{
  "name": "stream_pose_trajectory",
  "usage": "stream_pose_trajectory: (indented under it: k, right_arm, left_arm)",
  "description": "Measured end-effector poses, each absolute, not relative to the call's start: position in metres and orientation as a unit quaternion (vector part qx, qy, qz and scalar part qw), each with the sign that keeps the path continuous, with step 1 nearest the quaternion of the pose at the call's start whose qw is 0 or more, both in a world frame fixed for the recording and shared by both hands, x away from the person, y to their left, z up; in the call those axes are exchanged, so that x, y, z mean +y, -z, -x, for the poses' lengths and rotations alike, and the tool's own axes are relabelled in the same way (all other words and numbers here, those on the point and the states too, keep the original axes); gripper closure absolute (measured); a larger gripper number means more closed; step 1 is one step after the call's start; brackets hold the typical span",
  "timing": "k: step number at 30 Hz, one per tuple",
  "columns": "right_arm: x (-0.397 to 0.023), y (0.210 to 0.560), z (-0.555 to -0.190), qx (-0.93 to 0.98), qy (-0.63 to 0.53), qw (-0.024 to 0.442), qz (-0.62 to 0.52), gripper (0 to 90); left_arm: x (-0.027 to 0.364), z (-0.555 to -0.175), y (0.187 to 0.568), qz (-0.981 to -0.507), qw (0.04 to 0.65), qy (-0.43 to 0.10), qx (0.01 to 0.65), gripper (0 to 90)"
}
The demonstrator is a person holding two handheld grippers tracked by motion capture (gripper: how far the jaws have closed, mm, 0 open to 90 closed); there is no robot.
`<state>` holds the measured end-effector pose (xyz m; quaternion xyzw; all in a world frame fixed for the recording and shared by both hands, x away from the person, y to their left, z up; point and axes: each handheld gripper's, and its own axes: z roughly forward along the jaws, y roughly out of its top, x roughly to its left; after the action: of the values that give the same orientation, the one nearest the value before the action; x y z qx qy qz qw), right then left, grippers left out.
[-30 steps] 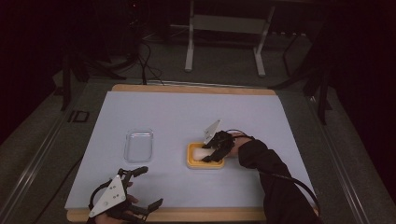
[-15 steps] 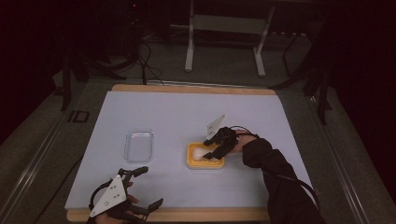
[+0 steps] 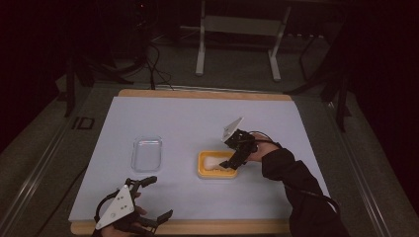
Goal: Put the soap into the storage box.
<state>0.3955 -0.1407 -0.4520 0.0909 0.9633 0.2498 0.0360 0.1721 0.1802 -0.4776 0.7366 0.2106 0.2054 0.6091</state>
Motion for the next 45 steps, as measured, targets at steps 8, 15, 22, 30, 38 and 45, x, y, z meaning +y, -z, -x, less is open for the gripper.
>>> stream_pose_trajectory:
  k: [8, 15, 22, 30, 38, 45]
  right_arm:
    - [-0.155, 0.444, -0.388, 0.958, -0.254, 0.058, -0.120, 11.8]
    - [-0.170, 0.438, -0.375, 0.955, -0.254, 0.060, -0.141, 11.7]
    - [-0.187, 0.436, -0.366, 0.942, -0.278, 0.060, -0.176, 12.5]
    - [-0.204, 0.441, -0.357, 0.935, -0.278, 0.063, -0.212, 11.6]
    - [-0.216, 0.448, -0.341, 0.927, -0.275, 0.086, -0.242, 11.6]
    - [-0.231, 0.453, -0.329, 0.897, -0.312, 0.122, -0.287, 11.6]
  left_arm:
    - [0.181, -0.172, 0.477, -0.736, 0.610, -0.206, 0.211, 0.7]
    - [0.180, -0.172, 0.477, -0.736, 0.609, -0.207, 0.210, 0.7]
    - [0.180, -0.172, 0.477, -0.737, 0.607, -0.207, 0.212, 0.7]
    - [0.180, -0.172, 0.478, -0.738, 0.607, -0.206, 0.212, 0.7]
    - [0.180, -0.172, 0.478, -0.738, 0.607, -0.205, 0.212, 0.7]
    - [0.179, -0.172, 0.478, -0.739, 0.606, -0.205, 0.212, 0.7]
